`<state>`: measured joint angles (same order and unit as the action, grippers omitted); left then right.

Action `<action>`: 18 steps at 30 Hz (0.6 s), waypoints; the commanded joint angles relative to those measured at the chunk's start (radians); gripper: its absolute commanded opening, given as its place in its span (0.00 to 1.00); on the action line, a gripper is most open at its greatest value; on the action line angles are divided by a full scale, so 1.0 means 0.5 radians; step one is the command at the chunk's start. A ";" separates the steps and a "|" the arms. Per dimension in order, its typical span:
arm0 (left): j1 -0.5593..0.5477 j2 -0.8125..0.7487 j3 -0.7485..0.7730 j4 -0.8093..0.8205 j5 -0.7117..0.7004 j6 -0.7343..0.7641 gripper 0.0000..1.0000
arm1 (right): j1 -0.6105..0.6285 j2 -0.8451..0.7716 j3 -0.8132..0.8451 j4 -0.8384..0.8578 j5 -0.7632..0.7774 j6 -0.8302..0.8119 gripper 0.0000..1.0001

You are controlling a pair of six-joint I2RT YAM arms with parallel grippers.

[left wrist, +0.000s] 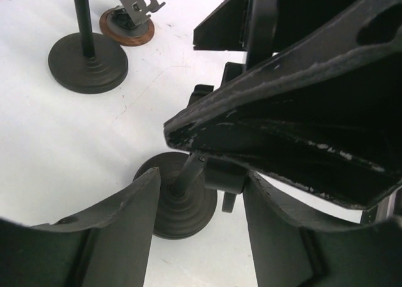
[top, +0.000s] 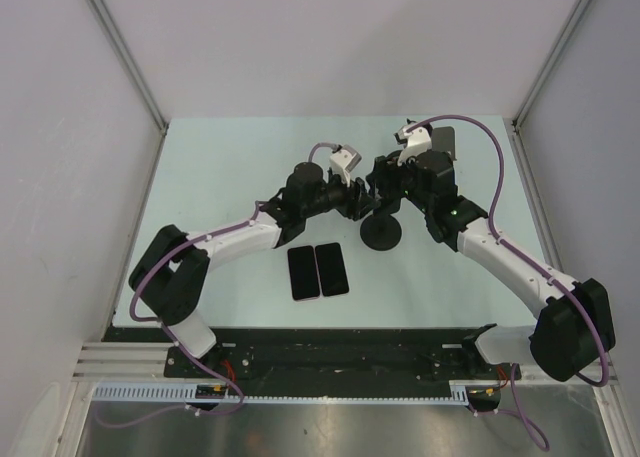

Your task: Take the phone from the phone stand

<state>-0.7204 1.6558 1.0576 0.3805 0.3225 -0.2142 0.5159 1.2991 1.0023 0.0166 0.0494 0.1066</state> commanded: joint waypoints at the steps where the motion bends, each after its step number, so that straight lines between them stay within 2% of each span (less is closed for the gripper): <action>1: -0.010 0.014 0.112 0.165 0.067 -0.081 0.58 | 0.020 -0.061 0.026 -0.018 -0.022 0.090 0.00; 6: -0.010 -0.004 0.100 0.208 0.103 -0.170 0.58 | 0.020 -0.055 0.026 -0.024 -0.010 0.094 0.00; 8: -0.007 -0.004 0.088 0.227 0.097 -0.176 0.54 | 0.017 -0.052 0.026 -0.027 -0.019 0.094 0.00; 11: 0.005 -0.017 0.078 0.230 0.088 -0.188 0.35 | 0.020 -0.055 0.026 -0.021 -0.031 0.087 0.00; 12: 0.017 -0.026 0.081 0.233 0.085 -0.197 0.25 | 0.017 -0.055 0.026 -0.027 -0.040 0.078 0.00; 14: 0.033 -0.038 0.078 0.233 0.103 -0.204 0.15 | 0.017 -0.064 0.026 -0.027 -0.050 0.060 0.00; 15: 0.048 -0.044 0.072 0.233 0.113 -0.207 0.06 | 0.020 -0.067 0.026 -0.024 -0.059 0.042 0.00; 16: 0.057 -0.050 0.066 0.236 0.122 -0.207 0.02 | 0.011 -0.076 0.026 -0.027 -0.065 0.029 0.00; 18: 0.094 -0.053 0.051 0.239 0.189 -0.197 0.00 | -0.001 -0.082 0.026 -0.094 -0.080 0.005 0.00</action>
<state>-0.7139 1.6638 1.0698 0.4259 0.3828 -0.2985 0.5152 1.2972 1.0023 0.0128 0.0525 0.1173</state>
